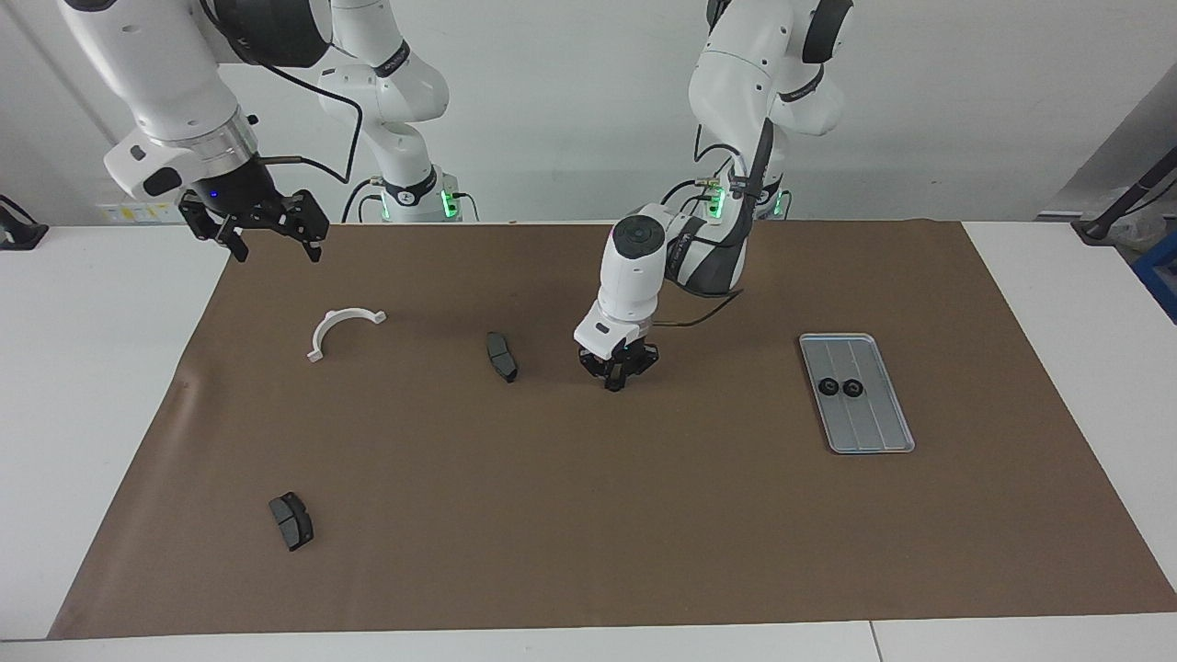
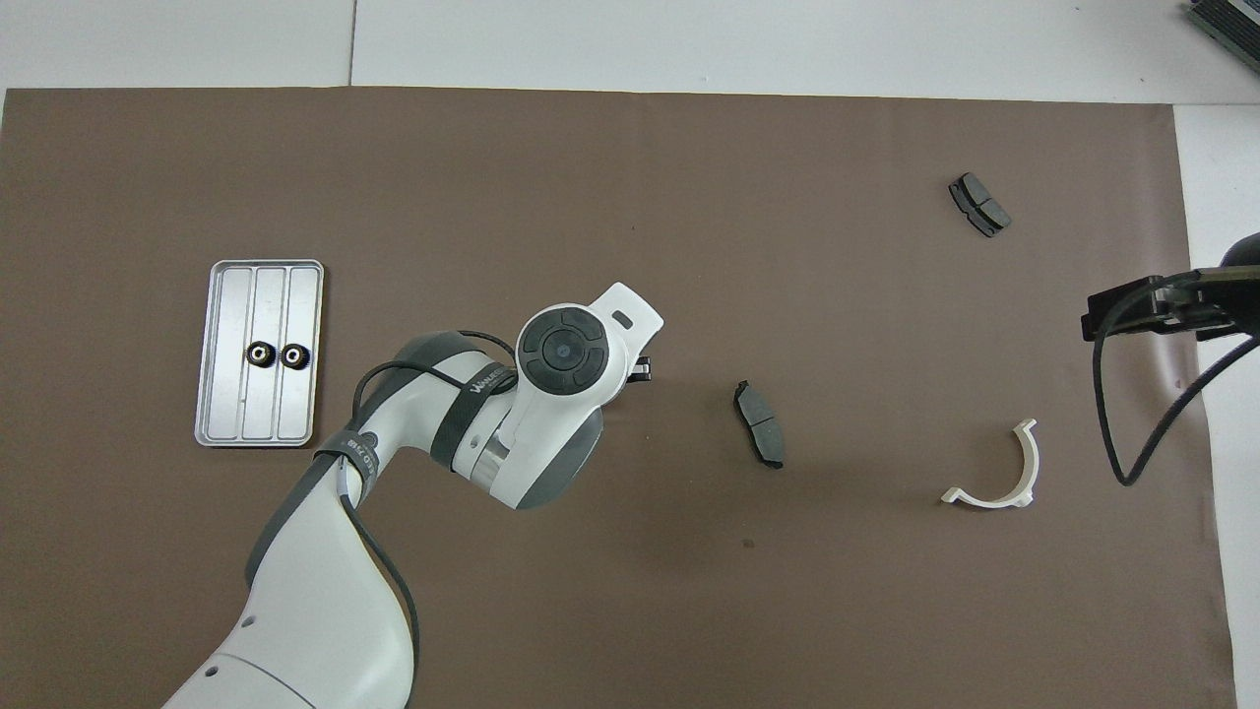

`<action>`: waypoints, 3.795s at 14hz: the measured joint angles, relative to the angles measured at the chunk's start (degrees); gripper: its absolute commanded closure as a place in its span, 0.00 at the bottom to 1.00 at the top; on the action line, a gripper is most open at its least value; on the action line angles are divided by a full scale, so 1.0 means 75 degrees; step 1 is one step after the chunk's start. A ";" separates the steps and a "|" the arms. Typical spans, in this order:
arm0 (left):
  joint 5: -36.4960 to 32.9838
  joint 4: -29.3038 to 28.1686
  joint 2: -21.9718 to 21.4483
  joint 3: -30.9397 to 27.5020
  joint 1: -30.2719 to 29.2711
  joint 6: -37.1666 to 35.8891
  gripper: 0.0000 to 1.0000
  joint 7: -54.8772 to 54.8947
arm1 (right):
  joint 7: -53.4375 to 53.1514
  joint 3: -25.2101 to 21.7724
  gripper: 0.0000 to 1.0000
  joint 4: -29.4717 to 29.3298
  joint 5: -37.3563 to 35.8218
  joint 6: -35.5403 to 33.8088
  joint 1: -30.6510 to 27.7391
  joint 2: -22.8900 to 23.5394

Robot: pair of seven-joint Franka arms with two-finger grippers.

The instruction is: Pick bearing gear from pile to tray

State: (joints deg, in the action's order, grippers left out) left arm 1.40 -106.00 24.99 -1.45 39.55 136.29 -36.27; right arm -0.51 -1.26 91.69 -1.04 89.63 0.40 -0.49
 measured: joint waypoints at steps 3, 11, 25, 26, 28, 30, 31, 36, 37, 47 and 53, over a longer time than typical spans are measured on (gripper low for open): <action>0.0001 0.0240 -0.0003 -0.0108 -0.0061 -0.0405 1.00 -0.0006 | 0.0000 0.0000 0.00 0.0000 0.0001 0.0000 0.0000 0.0000; 0.0006 0.0685 -0.1073 -0.0233 -0.2481 -0.1943 1.00 0.2017 | 0.0000 0.0000 0.00 0.0000 0.0001 0.0000 0.0000 0.0000; 0.0009 -0.3185 -0.2848 -0.0237 -0.5557 -0.0309 0.85 0.9565 | 0.0000 0.0000 0.00 0.0000 0.0001 0.0000 0.0000 0.0000; 0.0009 -0.3293 -0.2883 -0.0237 -0.5673 -0.0239 0.73 0.9783 | 0.0000 0.0000 0.00 0.0000 0.0001 0.0000 0.0000 0.0000; 0.0009 -0.3377 -0.2934 -0.0234 -0.5808 -0.0217 0.54 0.9972 | 0.0000 0.0000 0.00 0.0000 0.0001 0.0000 0.0000 0.0000; 0.0009 -0.3401 -0.2956 -0.0216 -0.5819 -0.0211 0.34 0.9990 | 0.0000 0.0000 0.00 0.0000 0.0001 0.0000 0.0000 0.0000; 0.0009 -0.3402 -0.2961 -0.0190 -0.5819 -0.0206 0.28 0.9984 | 0.0000 0.0000 0.00 0.0000 0.0001 0.0000 0.0000 0.0000; 0.0020 -0.3160 -0.2987 -0.0031 -0.5643 -0.0162 0.09 0.9159 | 0.0000 0.0000 0.00 0.0000 0.0001 0.0000 0.0000 0.0000; 0.0027 -0.2902 -0.3001 -0.0023 -0.5503 -0.0336 0.09 0.8809 | 0.0000 0.0000 0.00 0.0000 0.0001 0.0000 0.0000 0.0000; 0.0034 0.1994 -0.3285 -0.0097 -0.4530 -0.6711 0.00 0.6040 | 0.0000 0.0000 0.00 0.0000 0.0001 0.0000 0.0000 0.0000; 0.0027 0.2610 -0.3371 -0.0201 -0.4642 -0.7442 0.00 0.5569 | 0.0000 0.0000 0.00 0.0000 0.0001 0.0000 0.0000 0.0000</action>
State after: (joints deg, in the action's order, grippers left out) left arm 1.61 -86.43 -0.29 -2.95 4.73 80.47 5.49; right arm -0.51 -1.26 91.69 -1.03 89.63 0.40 -0.49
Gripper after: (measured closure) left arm 0.000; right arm 0.000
